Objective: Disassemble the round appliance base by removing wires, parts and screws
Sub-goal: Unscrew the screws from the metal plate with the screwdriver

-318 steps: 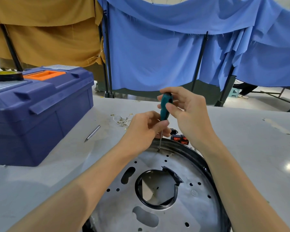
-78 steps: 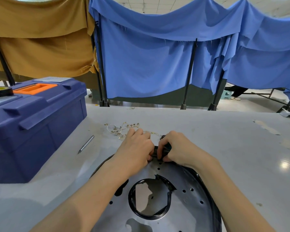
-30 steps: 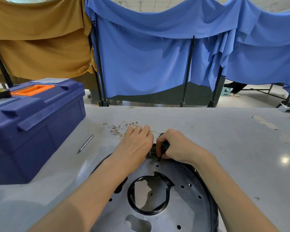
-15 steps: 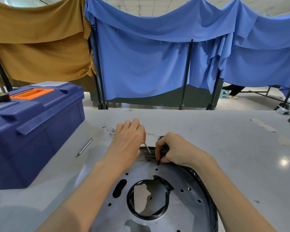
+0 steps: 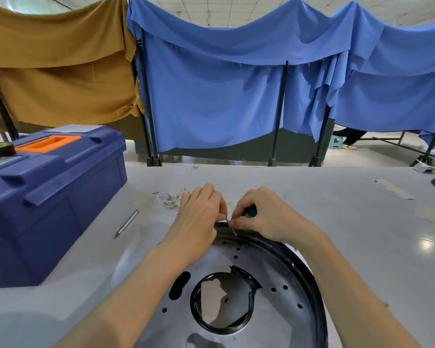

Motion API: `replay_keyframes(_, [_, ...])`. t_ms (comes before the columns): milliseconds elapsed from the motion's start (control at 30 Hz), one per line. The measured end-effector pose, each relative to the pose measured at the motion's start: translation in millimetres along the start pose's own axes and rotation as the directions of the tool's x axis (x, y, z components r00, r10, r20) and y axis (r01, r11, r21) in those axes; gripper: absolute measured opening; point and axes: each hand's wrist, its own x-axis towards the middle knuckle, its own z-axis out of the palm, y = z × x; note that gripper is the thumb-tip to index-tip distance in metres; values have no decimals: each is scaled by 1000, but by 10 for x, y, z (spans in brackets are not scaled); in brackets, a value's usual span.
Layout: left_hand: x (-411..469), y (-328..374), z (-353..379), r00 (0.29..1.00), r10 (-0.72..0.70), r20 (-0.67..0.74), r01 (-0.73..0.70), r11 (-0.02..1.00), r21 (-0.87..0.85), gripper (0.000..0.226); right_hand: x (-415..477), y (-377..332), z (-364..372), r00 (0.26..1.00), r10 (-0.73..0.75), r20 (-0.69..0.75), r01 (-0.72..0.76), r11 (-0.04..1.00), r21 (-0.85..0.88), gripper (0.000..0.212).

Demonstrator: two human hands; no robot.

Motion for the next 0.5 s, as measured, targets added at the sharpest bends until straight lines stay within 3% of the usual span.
replay_keyframes(133, [14, 24, -15, 1000, -7, -28, 5, 998, -58, 29, -9, -9, -9, 999, 3, 34, -2, 1000, -15, 11])
replay_keyframes(267, [3, 22, -23, 999, -18, -38, 13, 989, -150, 13, -1, 21, -85, 1000, 31, -1, -31, 998, -49, 8])
replay_keyframes(367, [-25, -8, 30, 993, -34, 109, 49, 989, -140, 35, -28, 180, -278, 980, 167, -112, -175, 983, -62, 14])
replay_keyframes(500, [-53, 4, 77, 946, -48, 322, 60, 998, -26, 27, -97, 502, -432, 905, 416, -93, -425, 895, -133, 23])
